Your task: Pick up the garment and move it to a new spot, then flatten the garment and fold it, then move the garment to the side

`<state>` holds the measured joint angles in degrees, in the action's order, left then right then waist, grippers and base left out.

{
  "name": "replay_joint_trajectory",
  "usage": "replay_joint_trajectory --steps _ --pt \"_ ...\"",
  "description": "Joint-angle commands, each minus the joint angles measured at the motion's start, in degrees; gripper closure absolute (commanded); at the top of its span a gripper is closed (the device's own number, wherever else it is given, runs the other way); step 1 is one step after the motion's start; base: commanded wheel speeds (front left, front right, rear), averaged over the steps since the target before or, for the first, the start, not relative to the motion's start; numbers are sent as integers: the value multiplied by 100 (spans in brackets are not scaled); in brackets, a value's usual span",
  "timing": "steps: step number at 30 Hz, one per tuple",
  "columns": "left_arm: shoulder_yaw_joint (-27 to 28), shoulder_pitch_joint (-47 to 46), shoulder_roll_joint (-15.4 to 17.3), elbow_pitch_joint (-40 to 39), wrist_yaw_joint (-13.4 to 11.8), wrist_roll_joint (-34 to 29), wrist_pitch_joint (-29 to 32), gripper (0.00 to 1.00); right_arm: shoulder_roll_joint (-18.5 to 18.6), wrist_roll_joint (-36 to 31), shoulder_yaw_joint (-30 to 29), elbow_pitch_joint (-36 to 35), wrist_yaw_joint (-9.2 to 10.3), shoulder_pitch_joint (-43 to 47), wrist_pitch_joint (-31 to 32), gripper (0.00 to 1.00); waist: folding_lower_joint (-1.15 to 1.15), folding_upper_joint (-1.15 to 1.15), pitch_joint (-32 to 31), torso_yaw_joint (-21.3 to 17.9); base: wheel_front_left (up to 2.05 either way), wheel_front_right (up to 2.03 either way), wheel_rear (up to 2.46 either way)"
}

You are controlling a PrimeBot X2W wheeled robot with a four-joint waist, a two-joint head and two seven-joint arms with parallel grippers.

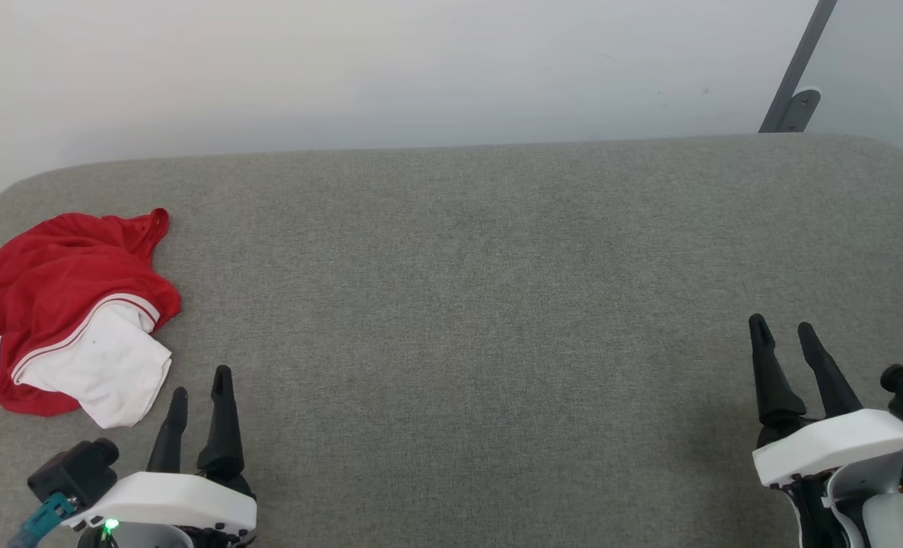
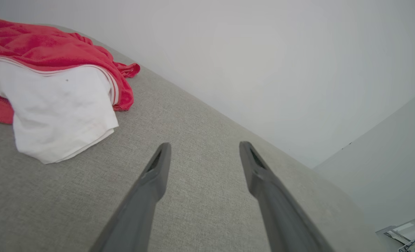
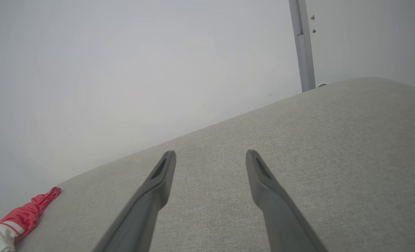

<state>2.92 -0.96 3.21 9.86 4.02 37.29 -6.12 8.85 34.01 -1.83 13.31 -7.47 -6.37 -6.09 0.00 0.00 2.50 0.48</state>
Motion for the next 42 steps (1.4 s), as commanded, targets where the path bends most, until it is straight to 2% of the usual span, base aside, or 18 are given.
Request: replay_joint_trajectory --steps 1,13,26,35,42 --pt "-33 -10 38 -105 -52 -244 -68 0 29 -266 12 -34 -2 -133 -74 0 0 0 7 2 0 0 0" --pt "-167 46 64 -178 -206 -941 -243 0 60 -1175 102 -34 -2 -212 -250 0 0 0 110 23 0 0 0" --pt "-155 71 67 -207 -167 -1637 -441 0 49 -1757 38 -95 -2 -245 -447 0 0 0 209 42 0 0 0" --pt "-106 99 49 -227 -80 -2052 -563 0 -14 -1998 23 -74 -2 -238 -567 0 0 0 247 44 0 0 0" --pt "-66 103 18 -95 52 -2273 -644 0 -151 -1807 -159 -94 -3 -132 -647 0 0 0 287 61 0 0 0"
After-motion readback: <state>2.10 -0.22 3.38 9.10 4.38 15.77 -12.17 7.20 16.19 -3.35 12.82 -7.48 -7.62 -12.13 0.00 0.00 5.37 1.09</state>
